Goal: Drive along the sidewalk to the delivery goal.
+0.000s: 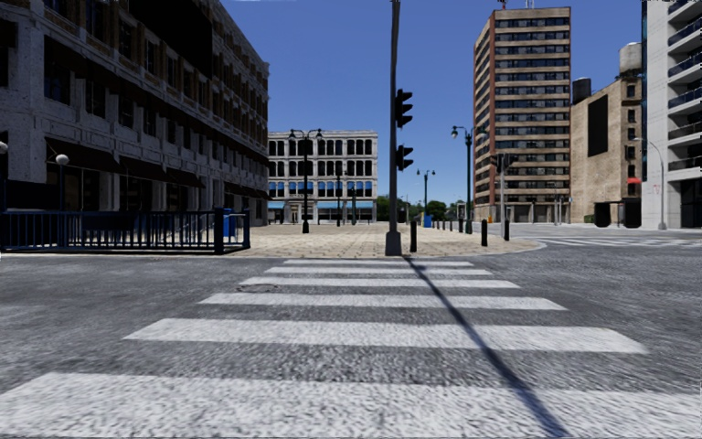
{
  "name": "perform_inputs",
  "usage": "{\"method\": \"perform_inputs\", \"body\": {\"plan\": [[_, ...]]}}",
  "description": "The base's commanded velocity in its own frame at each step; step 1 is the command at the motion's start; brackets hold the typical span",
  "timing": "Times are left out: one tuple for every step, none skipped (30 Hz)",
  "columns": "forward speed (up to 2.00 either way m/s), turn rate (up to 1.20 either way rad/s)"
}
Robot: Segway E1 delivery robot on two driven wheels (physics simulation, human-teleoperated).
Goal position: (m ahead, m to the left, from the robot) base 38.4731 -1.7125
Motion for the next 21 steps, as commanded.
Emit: {"method": "perform_inputs", "body": {"plan": [[1.73, 0.00], [1.73, 0.00], [1.73, 0.00], [1.73, 0.00], [1.73, 0.00], [1.73, 0.00], [1.73, 0.00], [1.73, 0.00], [1.73, 0.00], [1.73, 0.00], [1.73, 0.00], [1.73, 0.00], [1.73, 0.00], [1.73, 0.00], [1.73, 0.00], [1.73, 0.00], [1.73, 0.00], [1.73, 0.00], [1.73, 0.00], [1.73, 0.00], [1.73, 0.00]]}}
